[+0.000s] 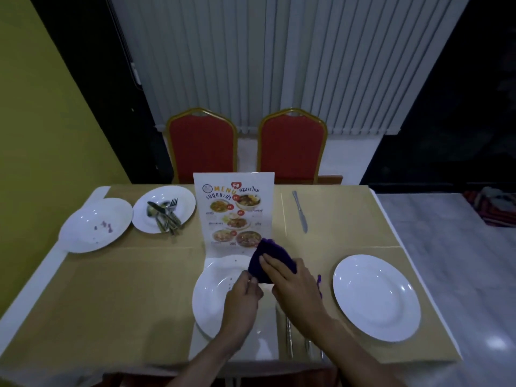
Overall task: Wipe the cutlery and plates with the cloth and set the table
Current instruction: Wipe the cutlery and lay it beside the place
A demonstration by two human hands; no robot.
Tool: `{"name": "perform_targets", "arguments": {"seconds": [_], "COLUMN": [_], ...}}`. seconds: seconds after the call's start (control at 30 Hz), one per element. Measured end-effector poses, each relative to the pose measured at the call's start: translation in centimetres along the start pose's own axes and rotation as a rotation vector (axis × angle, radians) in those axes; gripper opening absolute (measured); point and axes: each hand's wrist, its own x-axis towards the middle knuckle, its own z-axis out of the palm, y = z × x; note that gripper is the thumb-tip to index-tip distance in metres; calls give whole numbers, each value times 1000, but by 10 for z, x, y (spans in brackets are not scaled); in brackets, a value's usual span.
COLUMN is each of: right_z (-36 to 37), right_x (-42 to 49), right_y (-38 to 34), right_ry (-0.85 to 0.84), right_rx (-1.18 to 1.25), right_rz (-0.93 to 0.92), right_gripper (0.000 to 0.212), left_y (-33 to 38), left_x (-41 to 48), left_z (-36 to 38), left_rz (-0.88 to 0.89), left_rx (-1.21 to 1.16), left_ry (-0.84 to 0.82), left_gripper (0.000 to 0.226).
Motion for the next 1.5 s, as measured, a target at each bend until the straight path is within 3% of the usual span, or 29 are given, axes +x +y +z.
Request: {"name": "perform_targets", "arguments": {"seconds": [0.1, 0.2, 0.3, 0.37, 0.47, 0.5, 0.57, 0.63, 0.73, 0.87, 0.97, 1.0, 1.1, 1.23, 1.37, 1.5], "right_z": [-17, -31, -40, -54, -59, -58, -57, -58, -63, -64, -60, -63, -70, -65, -75, -86], "right_x": [7, 15, 11, 10, 9, 10, 14, 17, 14, 18, 16, 20, 35, 20, 42, 42], "right_y": [20, 51, 53, 37, 14, 11, 13, 14, 15, 14, 0, 4, 14, 1, 18, 14], "right_ry": [-32, -45, 201, 266, 130, 90, 131, 175, 86, 167, 79, 61, 63, 70, 28, 77], "right_rx": [-12, 9, 308, 293, 51, 19, 67, 39, -101, -24, -94, -70, 100, 58, 366, 751], "right_rz": [27, 240, 493, 374, -92, -100, 71, 150, -100, 71, -220, -199, 130, -175, 202, 405], "right_gripper": [76, 61, 57, 63, 63, 63, 63, 64, 74, 68, 68, 64, 52, 54, 51, 51], "left_y": [4, 11, 22, 25, 33, 37, 41, 40, 40, 41, 41, 40, 37, 34, 33, 44], "left_x": [-10, -14, -8, -8, -18, -21, -25, -25, -28, -35, -35, -37, -42, -40, -44, -32], "left_z": [-6, -14, -19, -14, 2, 7, 10, 8, 3, 6, 4, 3, 3, -1, 2, -1], "left_rz": [29, 72, 60, 93, 152, 130, 93, 110, 118, 153, 126, 128, 141, 140, 163, 69], "left_rx": [27, 85, 163, 316, 374, 308, 195, 140, 78, 80, -2, -6, -15, -56, -24, -169], "left_ry": [-33, 16, 53, 57, 66, 57, 56, 61, 45, 22, 48, 46, 25, 45, 31, 47], "left_gripper": [25, 23, 18, 18, 21, 25, 28, 21, 16, 21, 26, 25, 24, 24, 25, 26]}}
